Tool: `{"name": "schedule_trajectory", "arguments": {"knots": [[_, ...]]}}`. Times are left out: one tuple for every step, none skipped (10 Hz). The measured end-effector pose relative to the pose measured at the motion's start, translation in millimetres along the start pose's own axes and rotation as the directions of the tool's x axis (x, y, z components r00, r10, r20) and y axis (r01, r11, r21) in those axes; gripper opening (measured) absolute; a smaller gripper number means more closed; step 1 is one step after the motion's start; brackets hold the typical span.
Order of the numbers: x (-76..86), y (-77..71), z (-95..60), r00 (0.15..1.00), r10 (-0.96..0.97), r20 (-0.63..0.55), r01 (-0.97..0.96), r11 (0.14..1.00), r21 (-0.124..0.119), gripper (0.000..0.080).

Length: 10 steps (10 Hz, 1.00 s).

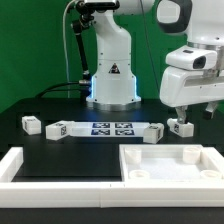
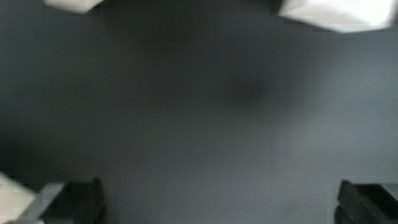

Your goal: Assemble square table

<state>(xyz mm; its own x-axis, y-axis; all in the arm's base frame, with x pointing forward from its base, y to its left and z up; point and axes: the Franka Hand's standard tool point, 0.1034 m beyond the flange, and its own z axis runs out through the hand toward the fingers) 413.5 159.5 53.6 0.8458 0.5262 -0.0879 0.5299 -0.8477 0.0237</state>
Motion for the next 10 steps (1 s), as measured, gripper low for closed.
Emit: {"name": "schedule_trajectory", "arguments": {"knots": [[-7.2, -7.7, 4.1, 0.999, 0.042, 0.012, -0.042, 0.999, 0.001, 0.0649], [-9.1, -13.0, 7.6, 0.995, 0.092, -0.024, -0.092, 0.996, 0.012, 0.0649], [-13.2, -12.6, 9.2, 0.997, 0.073, -0.003, -0.073, 0.997, 0.009, 0.0649], [-13.0, -11.6, 8.7, 0.997, 0.072, 0.024, -0.072, 0.997, 0.004, 0.0649], [-17.8, -16.1, 12.6, 0.995, 0.087, 0.055, -0.087, 0.996, 0.005, 0.0649], [-33.1, -20.5, 17.1, 0.981, 0.083, 0.177, -0.083, 0.997, -0.007, 0.0649], [-34.3, -22.4, 17.4, 0.966, 0.084, 0.243, -0.084, 0.996, -0.011, 0.0649], [-37.9, -20.8, 18.7, 0.94, 0.082, 0.331, -0.08, 0.997, -0.021, 0.0649], [-39.2, -19.2, 19.3, 0.916, 0.081, 0.392, -0.077, 0.997, -0.026, 0.0649], [-41.0, -18.0, 19.5, 0.881, 0.08, 0.466, -0.073, 0.997, -0.032, 0.0649]]}}
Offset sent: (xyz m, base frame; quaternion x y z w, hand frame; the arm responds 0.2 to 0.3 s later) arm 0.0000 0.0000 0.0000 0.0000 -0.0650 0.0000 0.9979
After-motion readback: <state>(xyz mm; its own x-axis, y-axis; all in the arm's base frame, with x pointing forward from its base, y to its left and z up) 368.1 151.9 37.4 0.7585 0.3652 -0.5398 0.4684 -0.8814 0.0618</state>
